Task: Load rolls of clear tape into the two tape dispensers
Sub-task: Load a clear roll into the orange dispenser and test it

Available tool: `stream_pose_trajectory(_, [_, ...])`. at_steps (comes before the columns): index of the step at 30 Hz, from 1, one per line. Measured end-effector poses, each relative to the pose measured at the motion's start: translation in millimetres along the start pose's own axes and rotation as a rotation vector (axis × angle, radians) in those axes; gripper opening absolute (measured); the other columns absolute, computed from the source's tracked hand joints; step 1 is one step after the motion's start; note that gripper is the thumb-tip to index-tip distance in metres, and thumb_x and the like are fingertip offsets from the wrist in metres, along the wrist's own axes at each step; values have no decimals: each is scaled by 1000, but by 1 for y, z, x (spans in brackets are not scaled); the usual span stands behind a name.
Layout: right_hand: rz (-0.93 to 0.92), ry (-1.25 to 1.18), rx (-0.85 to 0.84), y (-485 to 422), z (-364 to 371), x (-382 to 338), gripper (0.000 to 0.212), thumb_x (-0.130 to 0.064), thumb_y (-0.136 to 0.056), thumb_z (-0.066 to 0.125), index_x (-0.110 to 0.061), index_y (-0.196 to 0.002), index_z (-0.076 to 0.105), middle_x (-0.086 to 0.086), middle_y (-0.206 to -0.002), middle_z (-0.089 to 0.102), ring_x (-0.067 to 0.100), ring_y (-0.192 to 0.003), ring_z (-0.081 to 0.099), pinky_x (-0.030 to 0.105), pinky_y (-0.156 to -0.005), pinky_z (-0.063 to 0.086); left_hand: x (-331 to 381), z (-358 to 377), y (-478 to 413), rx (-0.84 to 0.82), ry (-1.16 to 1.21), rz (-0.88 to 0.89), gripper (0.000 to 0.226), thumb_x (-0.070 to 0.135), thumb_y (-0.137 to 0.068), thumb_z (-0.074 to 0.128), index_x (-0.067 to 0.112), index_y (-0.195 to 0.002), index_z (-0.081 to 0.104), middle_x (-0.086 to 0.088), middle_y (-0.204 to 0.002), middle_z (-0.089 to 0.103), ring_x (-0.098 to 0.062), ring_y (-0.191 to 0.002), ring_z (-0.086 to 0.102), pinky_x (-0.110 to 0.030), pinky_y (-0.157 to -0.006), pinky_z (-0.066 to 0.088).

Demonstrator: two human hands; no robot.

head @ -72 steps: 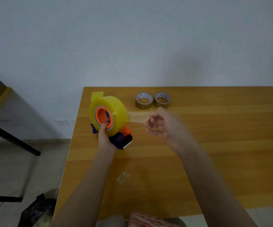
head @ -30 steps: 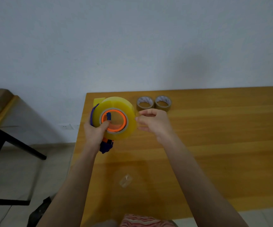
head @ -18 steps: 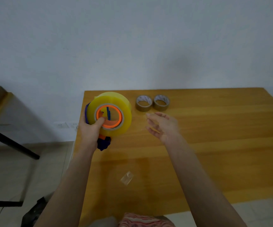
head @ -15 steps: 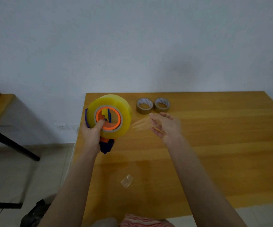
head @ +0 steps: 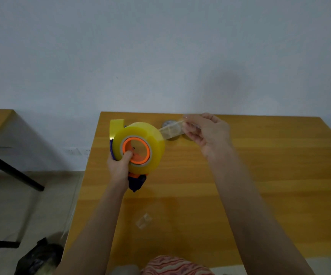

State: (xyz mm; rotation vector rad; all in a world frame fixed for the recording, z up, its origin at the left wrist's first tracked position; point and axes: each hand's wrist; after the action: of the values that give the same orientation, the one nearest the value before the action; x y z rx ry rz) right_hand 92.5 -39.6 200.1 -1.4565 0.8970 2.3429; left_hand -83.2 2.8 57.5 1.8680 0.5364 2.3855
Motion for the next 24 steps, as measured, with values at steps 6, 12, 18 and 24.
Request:
stream_pose_trajectory(6, [-61,1,49,-6,-5,-9,43,14,-67,74,-15,-68,42,13,-62,61,17,-48,59,24,-48,52,-10,7,-7,-121,-212,67,42,1,-82,65,1,-123,54,-14,-108,61,-27,-94,60,-30,-70,50])
stream_pose_trajectory(12, [-90,-23,92,-9,-9,-20,44,14,-68,73,-16,-70,41,12,-59,61,17,-46,55,26,-50,47,-9,2,-6,-245,-294,119,34,-4,-82,63,10,-112,57,4,-90,63,-9,-80,60,-15,-58,50])
stream_pose_trajectory(18, [40,-129,78,-8,-18,-2,39,6,-73,74,6,-108,58,9,-61,65,12,-43,57,23,-50,55,-3,2,-16,-117,24,-111,33,15,-86,64,11,-118,57,-2,-99,66,-24,-92,62,-34,-66,52])
stream_pose_trajectory(24, [146,-137,67,4,-21,29,38,2,-74,74,-7,-105,56,3,-62,71,11,-55,69,24,-53,57,2,19,-8,-57,401,-372,44,58,-88,45,21,-106,62,-3,-101,66,-22,-89,64,-39,-69,53])
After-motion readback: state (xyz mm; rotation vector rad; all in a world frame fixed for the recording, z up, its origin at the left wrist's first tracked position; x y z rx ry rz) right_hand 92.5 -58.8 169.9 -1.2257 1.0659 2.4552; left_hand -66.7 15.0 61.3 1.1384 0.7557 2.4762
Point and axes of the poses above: each hand's wrist, its own y-axis away from the middle knuckle, its own z-axis out of the palm, x = y × z
